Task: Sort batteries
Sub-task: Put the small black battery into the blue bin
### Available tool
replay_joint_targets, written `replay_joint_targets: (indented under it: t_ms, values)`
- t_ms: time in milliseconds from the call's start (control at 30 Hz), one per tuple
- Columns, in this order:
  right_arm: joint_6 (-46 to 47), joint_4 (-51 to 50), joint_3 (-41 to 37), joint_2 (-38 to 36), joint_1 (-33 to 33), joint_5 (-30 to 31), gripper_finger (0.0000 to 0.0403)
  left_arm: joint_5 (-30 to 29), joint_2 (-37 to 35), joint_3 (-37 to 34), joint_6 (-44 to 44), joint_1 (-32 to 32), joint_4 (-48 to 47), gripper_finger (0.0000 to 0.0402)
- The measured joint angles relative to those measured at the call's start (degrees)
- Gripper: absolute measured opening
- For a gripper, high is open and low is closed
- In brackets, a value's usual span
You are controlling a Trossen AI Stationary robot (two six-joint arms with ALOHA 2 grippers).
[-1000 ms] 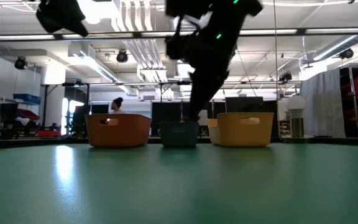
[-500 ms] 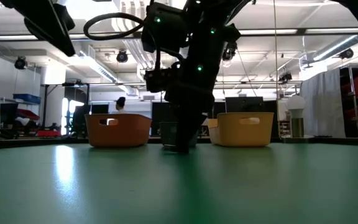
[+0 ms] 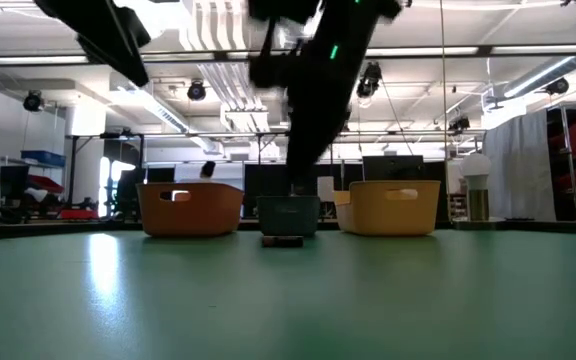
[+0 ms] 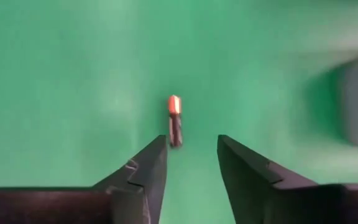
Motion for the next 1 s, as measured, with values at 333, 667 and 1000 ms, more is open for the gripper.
replay_joint_targets:
  t_ms: [333,667,1000]
  values:
    - [3.61,-9.42,-0.56,-21.59,4.98,10.46,0.0155,7.16,0.06,-6.51,11.93,9.80,19.83,0.0155]
    - [8.10,-13.93,-0.79,-30.77,6.48,8.56,0.0134,7.06,10.82,-12.31,15.73,16.86,34.32,0.0155]
    - [10.47,-17.72,-1.18,-30.71,6.35,8.54,0.0193,9.64,23.11,-7.35,18.15,19.62,37.33,0.0155]
